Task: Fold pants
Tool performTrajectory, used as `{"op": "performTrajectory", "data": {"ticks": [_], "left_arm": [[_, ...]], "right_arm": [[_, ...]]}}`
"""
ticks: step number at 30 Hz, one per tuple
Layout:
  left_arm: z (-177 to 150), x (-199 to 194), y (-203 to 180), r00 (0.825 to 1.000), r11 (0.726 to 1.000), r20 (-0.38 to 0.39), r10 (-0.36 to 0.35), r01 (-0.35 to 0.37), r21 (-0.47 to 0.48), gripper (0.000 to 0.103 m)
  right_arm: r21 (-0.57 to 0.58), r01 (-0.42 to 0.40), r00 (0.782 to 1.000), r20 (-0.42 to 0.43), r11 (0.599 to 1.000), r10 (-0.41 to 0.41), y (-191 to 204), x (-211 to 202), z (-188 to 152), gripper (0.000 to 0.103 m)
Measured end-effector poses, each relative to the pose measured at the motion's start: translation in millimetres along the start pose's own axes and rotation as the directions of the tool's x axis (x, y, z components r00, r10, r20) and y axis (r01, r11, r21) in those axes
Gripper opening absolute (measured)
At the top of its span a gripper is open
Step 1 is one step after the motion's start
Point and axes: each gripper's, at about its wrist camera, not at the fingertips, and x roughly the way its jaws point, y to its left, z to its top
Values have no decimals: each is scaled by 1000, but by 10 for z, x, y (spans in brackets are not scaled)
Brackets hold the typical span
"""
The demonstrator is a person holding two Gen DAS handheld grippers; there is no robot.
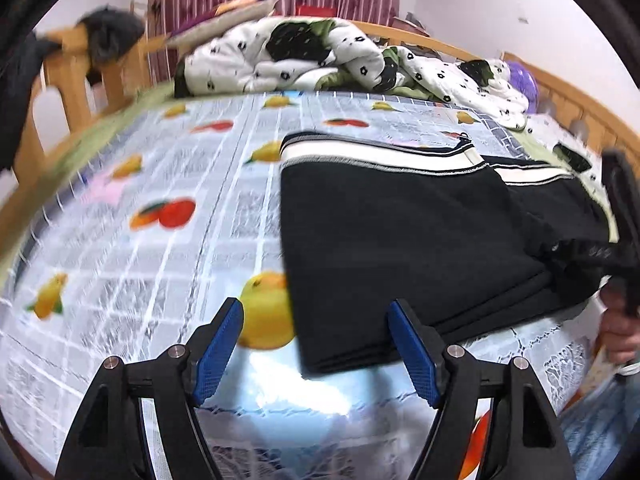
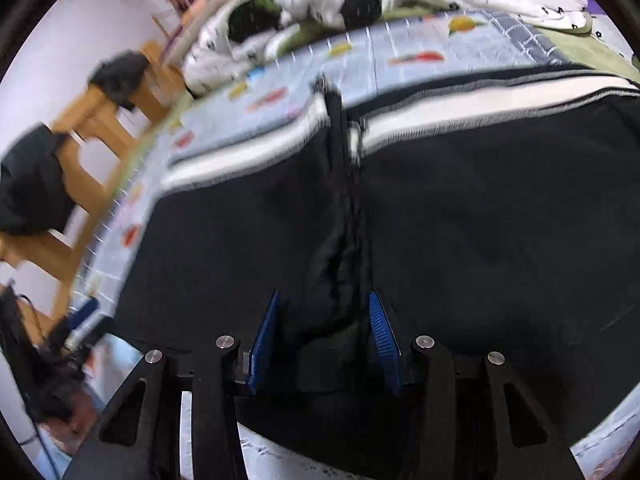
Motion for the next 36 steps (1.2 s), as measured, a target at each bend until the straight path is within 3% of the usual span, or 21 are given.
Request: {"op": "performTrajectory", "data": {"ticks": [2, 3, 7, 9, 11, 12, 15, 19, 21, 23, 25, 30, 33, 35, 36], "left_arm": [[-5, 30, 87, 1000, 1000, 5, -26, 26, -5, 73], [-14, 22, 101, 999, 999, 5, -33, 33, -3, 73], [-10, -100, 201, 996, 996, 45, -79, 81, -29, 73], [56, -34, 221, 997, 996, 37, -74, 75, -37, 73], [87, 67, 207, 998, 998, 11, -55, 55, -33, 73], [102, 96, 194, 999, 999, 7, -38, 38, -31, 73], [194, 124, 168, 999, 999, 8, -44, 44, -31, 73], [271, 224, 108, 999, 999, 2, -44, 44, -24, 73], [207, 382, 80, 998, 1000, -65, -28, 27, -17, 74], [116, 480, 58, 994, 999, -99, -40, 40, -7, 76], [115, 472, 75, 994, 999, -92, -52, 51, -12, 76], [299, 451, 162, 992, 996, -100, -74, 69, -55, 75], [436, 486, 222, 994, 996, -89, -69, 63, -68, 74], [525, 554, 254, 991, 992, -99, -94, 85, -93, 74], [566, 593, 265, 989, 990, -103, -105, 95, -104, 74]], "right_arm": [[-25, 22, 999, 28, 999, -21, 65, 14, -32, 31], [-36, -7, 999, 35, 999, 8, 85, -14, -36, 24], [20, -139, 979, 156, 990, 134, 3, -401, -65, 21], [29, -84, 988, 129, 996, 80, -23, -365, -104, 22], [26, 6, 999, 35, 1000, -7, -3, -112, -191, 24], [12, 32, 999, 33, 999, -32, 11, -60, -229, 24], [-83, 98, 993, 73, 992, -92, 155, -234, -202, 32], [-40, 79, 977, 199, 996, -69, 131, -527, -177, 43], [-45, 122, 980, 161, 992, -113, 120, -428, -183, 43], [-64, 223, 972, 82, 973, -218, 80, -213, -242, 41], [-40, 200, 978, 68, 979, -197, 41, -212, -337, 41], [-34, 154, 987, 56, 988, -152, 6, -508, -200, 42], [-9, 255, 957, 144, 967, -251, -220, -874, -81, 46], [47, 307, 930, 198, 951, -310, -471, -1118, -4, 56], [95, 326, 914, 221, 941, -339, -696, -1235, 48, 68]]}}
